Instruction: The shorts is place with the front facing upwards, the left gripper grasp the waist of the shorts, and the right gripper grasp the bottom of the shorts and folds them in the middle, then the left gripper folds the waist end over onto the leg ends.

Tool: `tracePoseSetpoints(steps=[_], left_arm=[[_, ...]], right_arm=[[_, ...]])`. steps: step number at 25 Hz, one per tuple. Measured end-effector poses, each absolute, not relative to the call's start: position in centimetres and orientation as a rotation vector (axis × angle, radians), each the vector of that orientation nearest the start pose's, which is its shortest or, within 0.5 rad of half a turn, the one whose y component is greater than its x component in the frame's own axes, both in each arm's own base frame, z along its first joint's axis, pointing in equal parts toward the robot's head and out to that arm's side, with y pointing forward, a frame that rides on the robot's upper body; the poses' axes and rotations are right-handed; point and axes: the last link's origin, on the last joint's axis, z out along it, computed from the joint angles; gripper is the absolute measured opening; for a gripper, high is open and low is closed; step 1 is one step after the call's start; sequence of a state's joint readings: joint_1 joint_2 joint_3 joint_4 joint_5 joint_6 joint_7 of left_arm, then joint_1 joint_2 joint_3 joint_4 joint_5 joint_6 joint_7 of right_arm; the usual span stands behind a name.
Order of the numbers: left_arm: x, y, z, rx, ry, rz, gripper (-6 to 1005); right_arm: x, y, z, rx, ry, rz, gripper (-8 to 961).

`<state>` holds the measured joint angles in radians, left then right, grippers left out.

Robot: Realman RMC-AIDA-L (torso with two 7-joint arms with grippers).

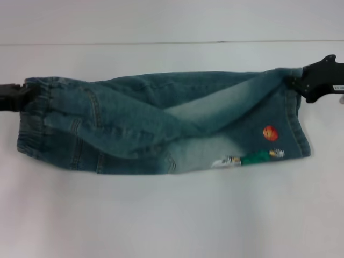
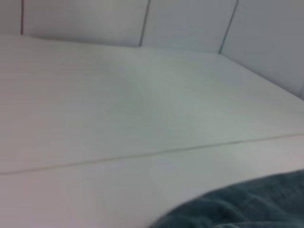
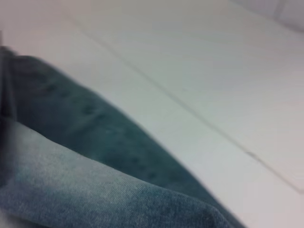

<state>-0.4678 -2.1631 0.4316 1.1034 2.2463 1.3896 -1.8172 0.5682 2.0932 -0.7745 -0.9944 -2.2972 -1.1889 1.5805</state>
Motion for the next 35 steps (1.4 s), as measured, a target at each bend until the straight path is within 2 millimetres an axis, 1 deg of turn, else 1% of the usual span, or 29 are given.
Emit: tracePoseSetpoints(steps=[4, 9, 22, 25, 29, 35], left_arm=[[-30.2, 35.8, 7.8, -2.156, -0.992, -0.474, 53], [-30.5, 36.8, 7.0, -2.116, -0.989, -0.437, 53], [-30.8, 38.7, 5.6, -2.046, -0.953, -0.372, 52], [-31.0, 39.0, 5.5, -2.033, -0.954, -0.359, 51], [-31.1, 39.3, 5.2, -2.019, -0.955, -0.348, 51], [-31.3, 39.8, 3.9, -2.021, -0.942, -0.298, 51]], right_arm=[[27.3, 41.2, 4.4, -2.348, 0.480, 0.088, 36], [27.6, 42.2, 3.7, -2.283, 0.475, 0.090, 33], [26.2, 44.3, 1.6, -2.187, 0.392, 0.040, 31], [26.3, 44.7, 1.0, -2.173, 0.391, 0.005, 31], [26.8, 44.9, 0.2, -2.158, 0.397, -0.047, 31], [27.3, 44.9, -0.3, -2.137, 0.394, -0.086, 36]])
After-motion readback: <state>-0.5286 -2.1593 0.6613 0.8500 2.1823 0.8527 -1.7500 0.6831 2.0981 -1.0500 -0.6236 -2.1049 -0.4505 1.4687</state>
